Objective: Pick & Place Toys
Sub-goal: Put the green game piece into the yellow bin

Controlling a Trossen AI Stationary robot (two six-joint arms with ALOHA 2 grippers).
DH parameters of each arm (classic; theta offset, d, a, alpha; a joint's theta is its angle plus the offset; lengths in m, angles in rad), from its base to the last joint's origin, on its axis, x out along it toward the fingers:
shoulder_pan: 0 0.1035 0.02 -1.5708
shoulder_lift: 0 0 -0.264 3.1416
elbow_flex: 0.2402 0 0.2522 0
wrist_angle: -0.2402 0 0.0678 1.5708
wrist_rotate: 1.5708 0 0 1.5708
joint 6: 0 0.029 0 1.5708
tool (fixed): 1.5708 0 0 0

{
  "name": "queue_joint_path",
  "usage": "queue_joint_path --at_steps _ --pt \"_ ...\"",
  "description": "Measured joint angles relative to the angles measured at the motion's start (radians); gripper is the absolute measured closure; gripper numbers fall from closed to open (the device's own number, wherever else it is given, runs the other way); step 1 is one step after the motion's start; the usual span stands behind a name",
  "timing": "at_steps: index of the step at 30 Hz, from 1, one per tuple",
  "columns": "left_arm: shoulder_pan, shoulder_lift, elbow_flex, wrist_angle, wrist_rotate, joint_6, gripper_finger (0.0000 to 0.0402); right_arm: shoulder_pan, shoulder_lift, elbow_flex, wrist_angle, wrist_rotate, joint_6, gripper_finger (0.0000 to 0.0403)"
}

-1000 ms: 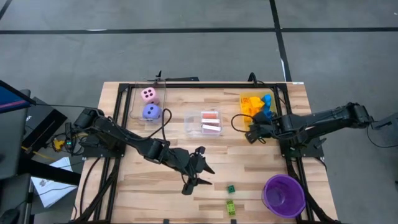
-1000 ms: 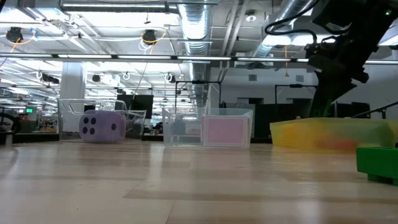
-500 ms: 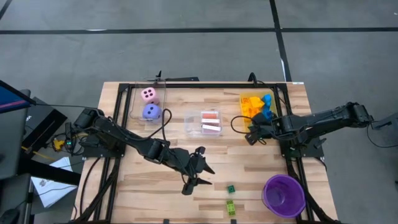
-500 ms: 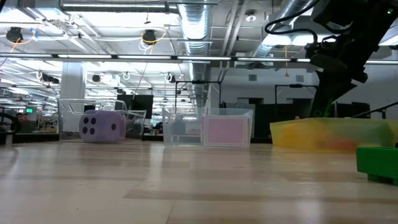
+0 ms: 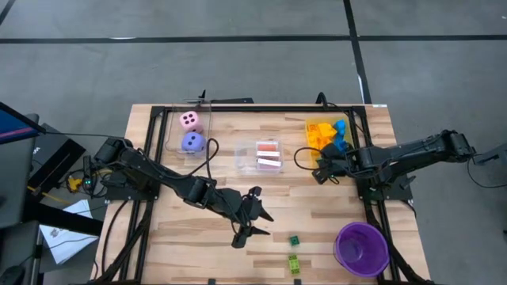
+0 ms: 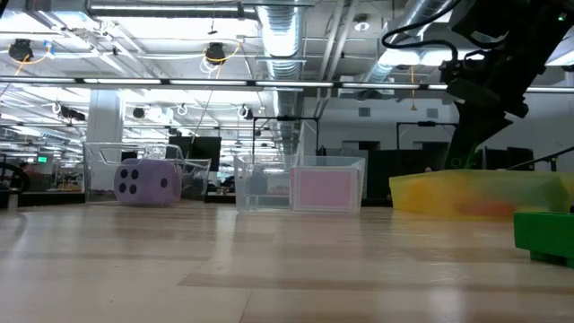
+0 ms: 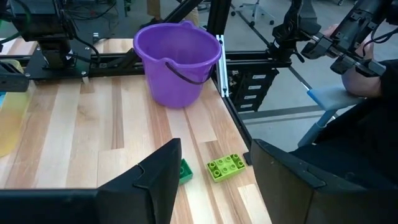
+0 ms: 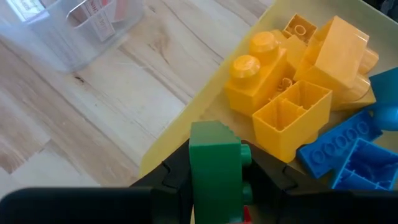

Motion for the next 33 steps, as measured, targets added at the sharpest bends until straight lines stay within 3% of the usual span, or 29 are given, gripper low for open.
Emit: queue_joint_path --at_steps 10,22,33 --pt "0.0 0.0 0.0 0.0 0.0 0.0 0.0211 0.001 0.0 0.0 0.0 0.002 0.0 0.0296" --pt "0.0 0.0 0.0 0.0 0.0 0.0 0.0211 0.002 0.0 0.0 0.002 0.005 -0.004 0.0163" --pt "0.01 0.0 -0.086 0.103 0.0 0.0 0.0211 0.103 0.0 0.052 0.113 0.005 -0.096 0.0149"
